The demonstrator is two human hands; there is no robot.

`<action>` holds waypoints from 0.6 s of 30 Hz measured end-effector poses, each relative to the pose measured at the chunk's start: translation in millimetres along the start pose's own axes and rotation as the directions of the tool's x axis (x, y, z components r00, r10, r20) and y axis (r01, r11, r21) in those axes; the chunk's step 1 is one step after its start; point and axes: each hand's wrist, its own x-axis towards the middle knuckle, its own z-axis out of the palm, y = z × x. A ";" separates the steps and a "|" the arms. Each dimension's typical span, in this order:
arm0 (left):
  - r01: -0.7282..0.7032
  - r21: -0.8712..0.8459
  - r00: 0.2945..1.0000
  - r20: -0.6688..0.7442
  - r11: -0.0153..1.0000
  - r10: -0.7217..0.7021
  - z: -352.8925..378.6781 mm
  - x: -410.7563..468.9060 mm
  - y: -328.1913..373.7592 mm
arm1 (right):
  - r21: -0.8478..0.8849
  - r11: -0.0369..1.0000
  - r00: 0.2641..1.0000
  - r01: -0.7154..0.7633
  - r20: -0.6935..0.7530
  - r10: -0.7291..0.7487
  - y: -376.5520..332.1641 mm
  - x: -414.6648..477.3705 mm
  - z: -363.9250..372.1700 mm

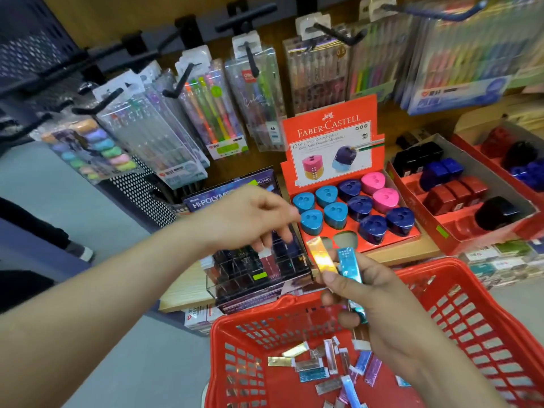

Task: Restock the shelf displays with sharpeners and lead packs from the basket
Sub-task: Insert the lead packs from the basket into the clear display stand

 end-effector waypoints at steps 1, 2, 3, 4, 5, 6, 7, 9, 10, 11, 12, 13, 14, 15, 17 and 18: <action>0.002 -0.044 0.999 0.050 0.999 0.000 7.5 -8.3 -0.8 | -0.027 0.999 1.000 0.018 0.007 -0.018 -1.1 -0.9 4.2; 0.002 -0.100 0.998 0.070 0.995 0.005 14.0 -14.1 -3.3 | -0.051 0.998 0.999 0.035 0.016 -0.035 -1.7 -2.2 8.2; 0.007 -0.174 0.998 0.065 0.985 0.004 18.7 -18.4 -5.8 | -0.075 0.996 0.999 0.047 0.023 -0.046 -1.1 -2.6 11.0; 0.017 -0.250 0.999 0.050 0.968 -0.005 20.8 -21.4 -8.7 | -0.091 0.994 0.998 0.055 0.017 -0.053 -0.2 -3.0 13.3; 0.029 -0.314 0.999 0.036 0.949 -0.019 20.5 -23.9 -11.4 | -0.096 0.994 0.998 0.060 0.005 -0.060 1.2 -3.0 14.9; 0.039 -0.362 0.999 0.026 0.931 -0.031 18.4 -25.7 -14.2 | -0.087 0.994 0.998 0.059 -0.011 -0.060 2.7 -3.0 16.1; 0.045 -0.395 0.999 0.023 0.917 -0.039 15.4 -27.9 -16.4 | -0.063 0.996 0.998 0.056 -0.031 -0.058 3.6 -2.9 17.2; 0.049 -0.412 0.999 0.041 0.910 -0.035 9.2 -33.3 -20.0 | -0.011 0.998 0.995 0.065 -0.069 -0.065 3.6 -2.6 21.1; 0.052 -0.399 0.998 0.064 0.915 -0.029 7.7 -36.0 -21.7 | 0.015 0.997 0.994 0.075 -0.087 -0.073 3.5 -1.8 23.5; 0.057 -0.379 0.995 0.095 0.924 -0.023 7.8 -38.9 -22.7 | 0.037 0.996 0.991 0.083 -0.104 -0.079 3.4 -0.4 25.7; 0.063 -0.357 0.992 0.123 0.932 -0.020 9.1 -41.1 -24.4 | 0.051 0.995 0.989 0.089 -0.120 -0.082 3.4 1.5 27.8; 0.065 -0.339 0.990 0.142 0.939 -0.017 11.5 -43.0 -26.7 | 0.052 0.994 0.988 0.091 -0.131 -0.084 3.5 3.6 29.7; 0.059 -0.328 0.989 0.149 0.943 -0.010 14.1 -43.9 -29.6 | 0.045 0.995 0.987 0.090 -0.135 -0.084 3.5 5.6 31.4; 0.046 -0.327 0.989 0.148 0.944 0.003 16.7 -44.7 -32.4 | 0.037 0.995 0.988 0.088 -0.129 -0.083 3.4 7.2 33.0; 0.007 -0.347 0.991 0.129 0.938 0.041 19.5 -45.4 -37.1 | 0.032 0.996 0.992 0.082 -0.100 -0.079 3.5 8.9 36.2; -0.014 -0.354 0.992 0.113 0.935 0.057 20.1 -45.7 -38.9 | 0.034 0.996 0.993 0.078 -0.087 -0.075 4.0 9.2 38.0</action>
